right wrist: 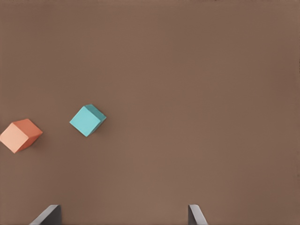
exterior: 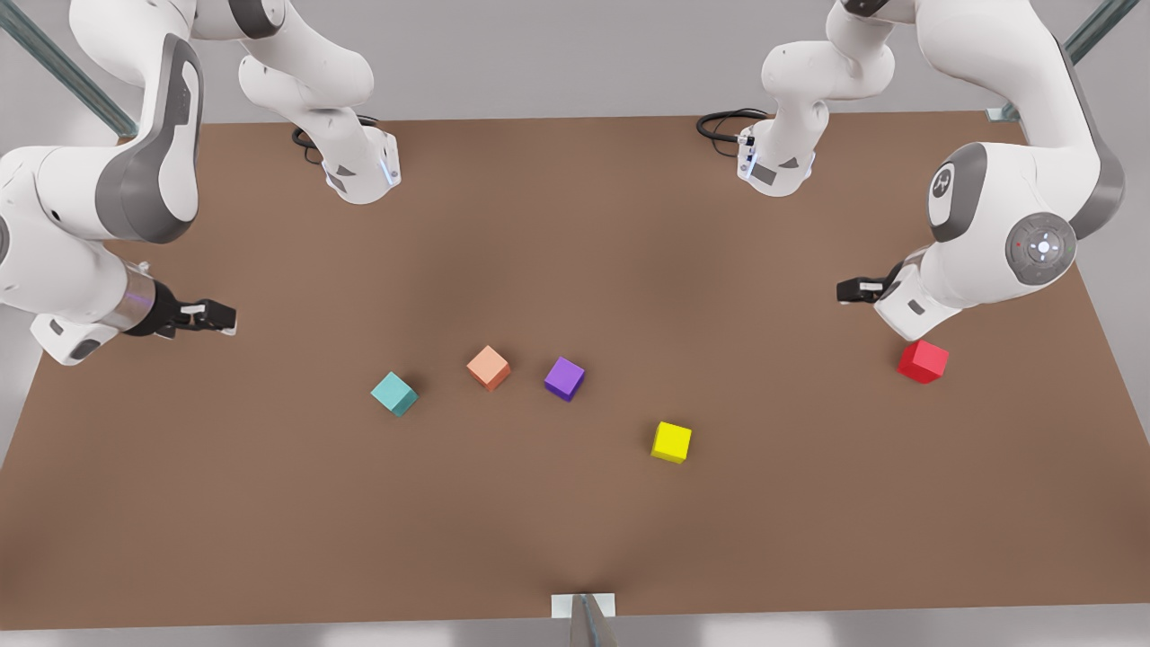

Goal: Pick up red wooden cube and pass to hand red wooden cube and place in blue wooden cube

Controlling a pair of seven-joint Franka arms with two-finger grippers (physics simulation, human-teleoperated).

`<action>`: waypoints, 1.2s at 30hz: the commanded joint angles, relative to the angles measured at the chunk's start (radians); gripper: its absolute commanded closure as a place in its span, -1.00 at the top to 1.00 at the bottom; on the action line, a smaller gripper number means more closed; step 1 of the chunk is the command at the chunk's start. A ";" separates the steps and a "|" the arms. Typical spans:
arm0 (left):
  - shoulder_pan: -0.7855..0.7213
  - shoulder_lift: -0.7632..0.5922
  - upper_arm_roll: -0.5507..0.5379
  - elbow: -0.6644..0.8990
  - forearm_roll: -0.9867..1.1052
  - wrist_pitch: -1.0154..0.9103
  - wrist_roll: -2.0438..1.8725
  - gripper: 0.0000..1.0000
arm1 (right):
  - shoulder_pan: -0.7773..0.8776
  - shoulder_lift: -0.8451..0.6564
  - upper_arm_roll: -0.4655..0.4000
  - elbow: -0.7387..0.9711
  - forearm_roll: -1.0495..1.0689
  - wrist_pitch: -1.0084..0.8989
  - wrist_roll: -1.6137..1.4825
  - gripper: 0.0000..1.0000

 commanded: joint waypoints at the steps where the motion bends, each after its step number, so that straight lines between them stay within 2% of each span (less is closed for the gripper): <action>1: -0.001 -0.001 0.000 0.000 0.001 0.018 -0.037 1.00 | -0.001 0.000 0.000 0.002 0.003 0.023 -0.003 1.00; 3: -0.001 0.010 0.007 0.000 0.004 0.019 -0.037 1.00 | -0.001 0.017 0.000 0.012 0.000 0.023 0.001 1.00; 5: 0.012 0.077 0.107 -0.003 0.001 0.142 -0.016 1.00 | -0.001 0.054 0.000 0.066 0.001 0.010 -0.003 1.00; 7: 0.050 0.114 0.150 -0.027 0.004 0.225 0.145 1.00 | -0.001 0.054 0.000 0.066 0.003 0.010 0.000 1.00; 11: 0.160 0.209 0.185 -0.069 0.009 0.371 0.863 1.00 | -0.003 0.052 0.000 0.054 0.003 -0.006 0.003 1.00; 14: 0.208 0.246 0.227 -0.141 0.007 0.553 1.475 1.00 | -0.006 0.049 0.000 0.043 0.001 -0.008 0.001 1.00; 16: 0.231 0.278 0.230 -0.155 0.009 0.585 1.617 1.00 | -0.006 0.048 0.000 0.037 0.000 -0.006 0.001 1.00; 24: 0.233 0.275 0.231 -0.371 0.066 0.848 1.580 1.00 | -0.006 0.017 0.001 -0.021 -0.006 0.007 0.001 1.00; 27: 0.231 0.277 0.231 -0.405 0.066 0.846 1.390 1.00 | -0.004 0.009 0.001 -0.035 -0.006 0.009 0.001 1.00; 36: 0.253 0.326 0.231 -0.406 0.062 0.859 1.175 1.00 | -0.004 0.013 0.001 -0.035 -0.006 0.009 0.000 1.00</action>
